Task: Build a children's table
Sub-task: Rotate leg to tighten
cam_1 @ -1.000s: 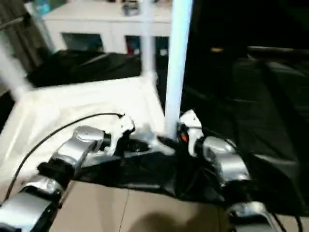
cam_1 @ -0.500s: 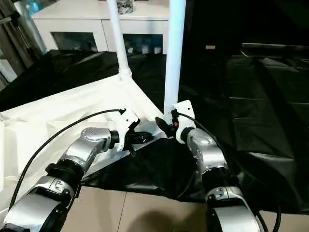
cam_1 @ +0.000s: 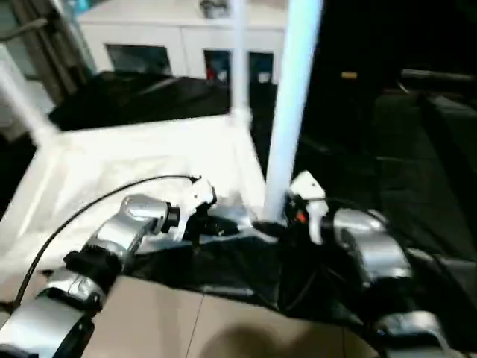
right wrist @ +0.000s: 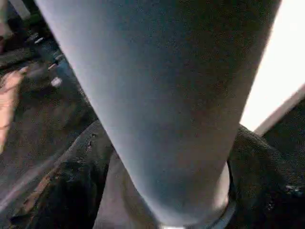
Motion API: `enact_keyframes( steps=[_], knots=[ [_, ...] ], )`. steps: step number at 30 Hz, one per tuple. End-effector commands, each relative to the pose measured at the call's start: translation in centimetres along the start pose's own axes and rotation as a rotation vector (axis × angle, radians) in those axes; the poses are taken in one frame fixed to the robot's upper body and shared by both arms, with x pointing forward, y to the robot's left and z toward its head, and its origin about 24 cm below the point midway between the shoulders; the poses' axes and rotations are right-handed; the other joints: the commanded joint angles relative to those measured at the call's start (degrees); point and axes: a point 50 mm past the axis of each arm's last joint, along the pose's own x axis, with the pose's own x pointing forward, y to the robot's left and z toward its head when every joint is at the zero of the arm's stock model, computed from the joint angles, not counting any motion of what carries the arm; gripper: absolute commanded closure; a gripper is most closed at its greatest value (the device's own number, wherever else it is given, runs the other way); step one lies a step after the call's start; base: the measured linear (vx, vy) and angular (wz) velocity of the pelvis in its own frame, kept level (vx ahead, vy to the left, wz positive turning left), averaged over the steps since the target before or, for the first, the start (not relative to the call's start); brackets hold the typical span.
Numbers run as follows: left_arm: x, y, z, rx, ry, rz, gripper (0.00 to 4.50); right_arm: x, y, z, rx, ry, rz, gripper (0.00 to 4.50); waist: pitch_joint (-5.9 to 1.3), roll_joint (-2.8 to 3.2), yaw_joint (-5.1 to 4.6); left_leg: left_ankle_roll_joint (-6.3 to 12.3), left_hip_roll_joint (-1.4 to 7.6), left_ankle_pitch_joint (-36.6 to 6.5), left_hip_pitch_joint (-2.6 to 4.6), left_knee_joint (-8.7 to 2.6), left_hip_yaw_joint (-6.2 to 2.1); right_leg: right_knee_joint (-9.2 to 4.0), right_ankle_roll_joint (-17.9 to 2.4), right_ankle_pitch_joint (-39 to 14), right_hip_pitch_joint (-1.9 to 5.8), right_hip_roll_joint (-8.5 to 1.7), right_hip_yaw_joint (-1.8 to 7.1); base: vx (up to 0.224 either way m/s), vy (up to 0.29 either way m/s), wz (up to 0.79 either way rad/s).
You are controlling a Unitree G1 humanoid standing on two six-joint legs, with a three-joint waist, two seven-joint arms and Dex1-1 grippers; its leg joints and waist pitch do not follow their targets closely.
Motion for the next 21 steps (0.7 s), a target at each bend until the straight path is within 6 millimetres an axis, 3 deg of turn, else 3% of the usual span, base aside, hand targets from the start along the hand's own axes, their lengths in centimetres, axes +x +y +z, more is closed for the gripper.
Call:
enact_keyframes(
  steps=[1,7,17,21],
  knots=[
    [-0.2,1.2,1.9,0.049,-0.028,0.082,4.50,2.5,3.6,-1.0,0.019,0.037,0.327,0.96,-2.99,-0.98,0.19,6.75,2.28,-10.0,0.22,-4.29,-0.31,-3.62,-13.8,-10.6,2.67,-2.24,2.26,0.000,0.000,0.00],
    [-0.6,1.5,2.1,0.065,-0.023,0.080,4.50,1.7,3.6,-0.7,0.022,0.055,0.349,1.31,-3.18,-0.70,1.01,7.86,2.13,-6.9,0.14,-3.95,-0.26,-3.20,-14.3,-6.4,2.76,-2.24,2.18,0.000,0.000,0.00],
    [-0.6,1.3,1.8,0.066,-0.026,0.058,4.50,2.6,4.5,-1.0,0.052,0.059,0.367,1.89,-3.11,-0.79,1.38,6.84,2.22,-7.9,0.16,-4.11,-0.30,-3.37,-13.5,-9.3,2.75,-2.32,2.17,0.000,0.000,0.00],
    [-0.1,1.2,1.6,0.027,-0.040,0.101,4.50,4.0,4.2,-1.8,0.098,0.009,0.229,1.93,-2.97,-0.70,1.23,6.31,2.14,-8.4,0.12,-4.24,-0.25,-3.63,-13.0,-11.5,2.54,-2.44,2.20,0.000,0.000,0.00]
  ],
)
